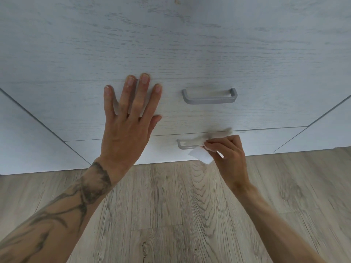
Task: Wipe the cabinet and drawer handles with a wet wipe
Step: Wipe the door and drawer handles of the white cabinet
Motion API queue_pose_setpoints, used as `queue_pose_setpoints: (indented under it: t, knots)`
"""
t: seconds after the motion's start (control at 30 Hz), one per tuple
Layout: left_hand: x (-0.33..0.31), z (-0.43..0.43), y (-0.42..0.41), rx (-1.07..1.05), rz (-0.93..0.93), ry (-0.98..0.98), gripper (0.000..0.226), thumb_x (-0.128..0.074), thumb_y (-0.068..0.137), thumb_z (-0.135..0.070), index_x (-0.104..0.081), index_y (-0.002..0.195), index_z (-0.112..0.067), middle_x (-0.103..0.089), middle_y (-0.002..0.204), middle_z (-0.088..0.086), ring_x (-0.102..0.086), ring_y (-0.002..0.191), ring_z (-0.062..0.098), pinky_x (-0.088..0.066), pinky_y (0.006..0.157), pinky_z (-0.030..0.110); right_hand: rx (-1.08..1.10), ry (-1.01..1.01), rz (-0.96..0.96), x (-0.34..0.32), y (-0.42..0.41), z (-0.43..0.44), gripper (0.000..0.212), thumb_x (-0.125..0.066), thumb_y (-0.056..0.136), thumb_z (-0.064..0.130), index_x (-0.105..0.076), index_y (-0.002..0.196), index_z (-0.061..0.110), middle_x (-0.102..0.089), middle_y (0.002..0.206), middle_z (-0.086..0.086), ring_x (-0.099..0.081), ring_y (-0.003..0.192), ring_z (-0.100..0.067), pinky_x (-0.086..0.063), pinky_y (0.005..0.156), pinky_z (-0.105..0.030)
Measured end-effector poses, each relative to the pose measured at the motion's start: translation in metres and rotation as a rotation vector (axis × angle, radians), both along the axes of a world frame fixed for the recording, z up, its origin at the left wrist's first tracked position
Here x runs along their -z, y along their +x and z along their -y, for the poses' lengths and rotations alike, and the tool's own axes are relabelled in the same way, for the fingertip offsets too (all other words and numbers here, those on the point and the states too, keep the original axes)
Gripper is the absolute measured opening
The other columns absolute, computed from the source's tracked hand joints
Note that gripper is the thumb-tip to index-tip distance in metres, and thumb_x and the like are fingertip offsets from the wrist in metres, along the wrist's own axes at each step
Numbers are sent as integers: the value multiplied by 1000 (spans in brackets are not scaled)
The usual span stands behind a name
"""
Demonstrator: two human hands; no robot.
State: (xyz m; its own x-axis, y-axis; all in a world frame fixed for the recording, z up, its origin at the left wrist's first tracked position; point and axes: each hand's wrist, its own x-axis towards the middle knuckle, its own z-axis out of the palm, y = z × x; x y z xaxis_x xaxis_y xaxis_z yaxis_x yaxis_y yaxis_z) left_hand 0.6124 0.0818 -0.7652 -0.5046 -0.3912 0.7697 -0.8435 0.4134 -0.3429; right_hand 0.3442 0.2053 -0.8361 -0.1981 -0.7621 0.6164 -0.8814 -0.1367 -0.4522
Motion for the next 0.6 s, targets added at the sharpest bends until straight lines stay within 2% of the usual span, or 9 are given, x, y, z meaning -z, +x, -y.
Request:
queue_pose_setpoints:
  t: [0.1, 0.23, 0.33, 0.43, 0.53, 0.6]
  knots:
    - [0, 0, -1, -3, 1, 2, 80, -47, 116, -46, -2, 172, -11, 1, 173, 17, 0, 162, 38, -10, 128, 68, 6, 4, 46, -2, 20, 6, 16, -86, 82, 14, -83, 98, 16, -78, 94, 7, -52, 95, -18, -49, 79, -35]
    - [1, 2, 0, 1, -7, 4, 79, -48, 116, -46, -4, 172, -12, 2, 174, 17, 17, 164, 32, 0, 130, 65, -100, 43, -1, -8, 49, 15, 13, -84, 84, 19, -83, 97, 18, -77, 91, 8, -56, 91, -21, -49, 78, -40]
    - [2, 4, 1, 14, -18, 10, 79, -49, 116, -46, -5, 172, -12, 2, 175, 16, 17, 164, 31, 3, 131, 63, -63, 19, -21, -5, 31, 8, 15, -84, 85, 15, -83, 99, 16, -78, 97, 5, -59, 93, -24, -50, 79, -35]
    - [2, 3, 1, 7, -11, -5, 79, -48, 116, -46, -5, 172, -12, 2, 174, 16, 10, 165, 35, 4, 131, 63, 37, 32, 48, 0, 13, -4, 15, -83, 87, 6, -82, 101, 12, -74, 104, 0, -62, 95, -23, -51, 80, -28]
    - [3, 3, 0, -1, 2, -23, 79, -47, 116, -46, -5, 172, -12, 2, 174, 17, -2, 161, 38, 3, 131, 63, 103, 52, 221, -1, 15, -11, 11, -79, 91, 4, -79, 101, 9, -68, 104, 3, -63, 88, -9, -50, 77, -13]
    - [3, 3, 1, 0, 4, -24, 78, -47, 116, -46, -4, 172, -11, 2, 174, 17, -3, 160, 38, 2, 130, 63, 176, 13, 373, -6, 18, -10, 9, -75, 94, 6, -77, 100, 13, -67, 101, 4, -60, 83, 0, -47, 74, -9]
